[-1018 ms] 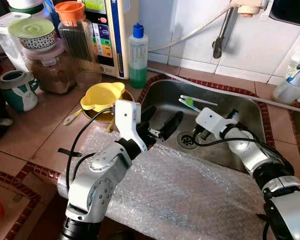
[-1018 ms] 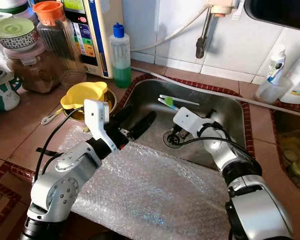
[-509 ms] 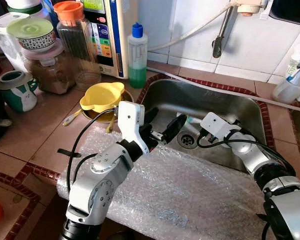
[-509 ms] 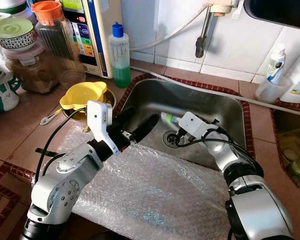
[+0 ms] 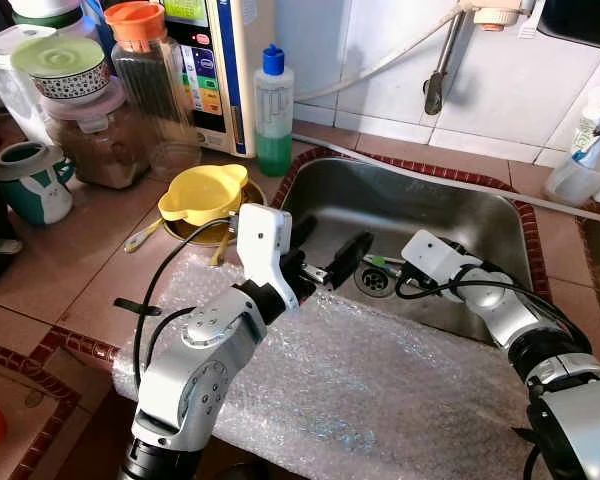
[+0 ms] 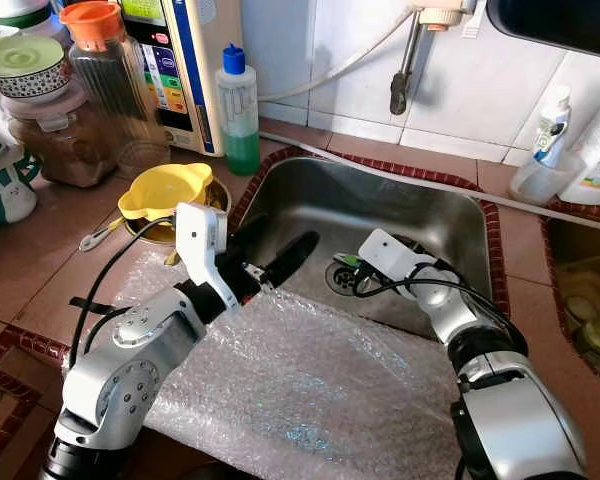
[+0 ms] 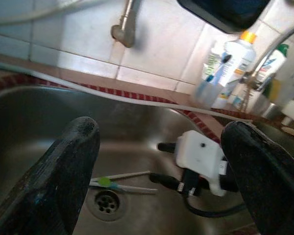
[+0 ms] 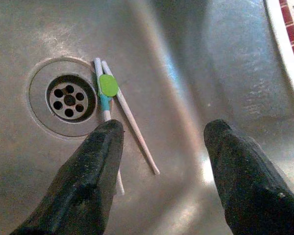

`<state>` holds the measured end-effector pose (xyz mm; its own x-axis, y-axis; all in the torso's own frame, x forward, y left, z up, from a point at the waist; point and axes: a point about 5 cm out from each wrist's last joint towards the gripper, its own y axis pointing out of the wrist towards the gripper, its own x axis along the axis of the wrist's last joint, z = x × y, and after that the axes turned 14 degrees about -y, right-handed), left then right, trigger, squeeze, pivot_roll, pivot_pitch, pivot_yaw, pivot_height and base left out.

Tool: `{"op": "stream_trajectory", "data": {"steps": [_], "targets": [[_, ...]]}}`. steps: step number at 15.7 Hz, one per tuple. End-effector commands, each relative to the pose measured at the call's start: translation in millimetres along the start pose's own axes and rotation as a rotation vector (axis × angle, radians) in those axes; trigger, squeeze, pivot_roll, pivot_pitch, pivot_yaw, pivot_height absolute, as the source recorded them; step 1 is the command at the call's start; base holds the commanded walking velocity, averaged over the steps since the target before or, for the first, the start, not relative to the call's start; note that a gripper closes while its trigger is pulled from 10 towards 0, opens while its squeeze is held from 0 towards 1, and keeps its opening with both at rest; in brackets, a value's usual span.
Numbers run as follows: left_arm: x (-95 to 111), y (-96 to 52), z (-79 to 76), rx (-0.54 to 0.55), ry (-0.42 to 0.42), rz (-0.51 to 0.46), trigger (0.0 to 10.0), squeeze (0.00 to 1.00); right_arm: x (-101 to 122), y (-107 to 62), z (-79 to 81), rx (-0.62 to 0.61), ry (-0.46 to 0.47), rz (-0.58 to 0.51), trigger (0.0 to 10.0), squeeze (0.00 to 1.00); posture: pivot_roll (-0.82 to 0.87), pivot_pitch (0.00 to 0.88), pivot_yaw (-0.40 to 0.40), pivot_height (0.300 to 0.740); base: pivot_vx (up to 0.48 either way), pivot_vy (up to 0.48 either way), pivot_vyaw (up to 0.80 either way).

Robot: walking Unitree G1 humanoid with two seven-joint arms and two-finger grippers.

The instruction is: Kitchen organization

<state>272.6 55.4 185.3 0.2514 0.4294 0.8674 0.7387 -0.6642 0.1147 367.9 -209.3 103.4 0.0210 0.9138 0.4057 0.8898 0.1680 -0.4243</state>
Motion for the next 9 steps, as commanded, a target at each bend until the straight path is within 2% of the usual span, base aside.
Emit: {"op": "stream_trajectory", "data": {"steps": [1,5,8,9], "targets": [[9,1.2,2.4,0.028,0.039,-0.045,10.0,1.0,-2,-1.8,-4.9,-0.04,0.045,-0.005,10.0,1.0,0.04,0.105,0.008,0.74,0.0,0.0,0.0],[18,0.5,13.5,0.086,0.092,-0.089,10.0,1.0,2,-3.4,-8.7,-0.137,0.144,-0.027,10.0,1.0,0.02,0.103,0.011,0.74,0.0,0.0,0.0],[30,3.0,26.7,0.154,0.151,-0.147,10.0,1.0,10,-12.9,-7.2,-0.302,0.339,-0.088,10.0,1.0,0.01,0.104,0.016,0.74,0.0,0.0,0.0],[32,3.2,29.9,0.167,0.155,-0.155,10.0,1.0,14,-16.8,-9.2,-0.347,0.353,-0.112,10.0,1.0,0.01,0.103,0.017,0.74,0.0,0.0,0.0]]}}
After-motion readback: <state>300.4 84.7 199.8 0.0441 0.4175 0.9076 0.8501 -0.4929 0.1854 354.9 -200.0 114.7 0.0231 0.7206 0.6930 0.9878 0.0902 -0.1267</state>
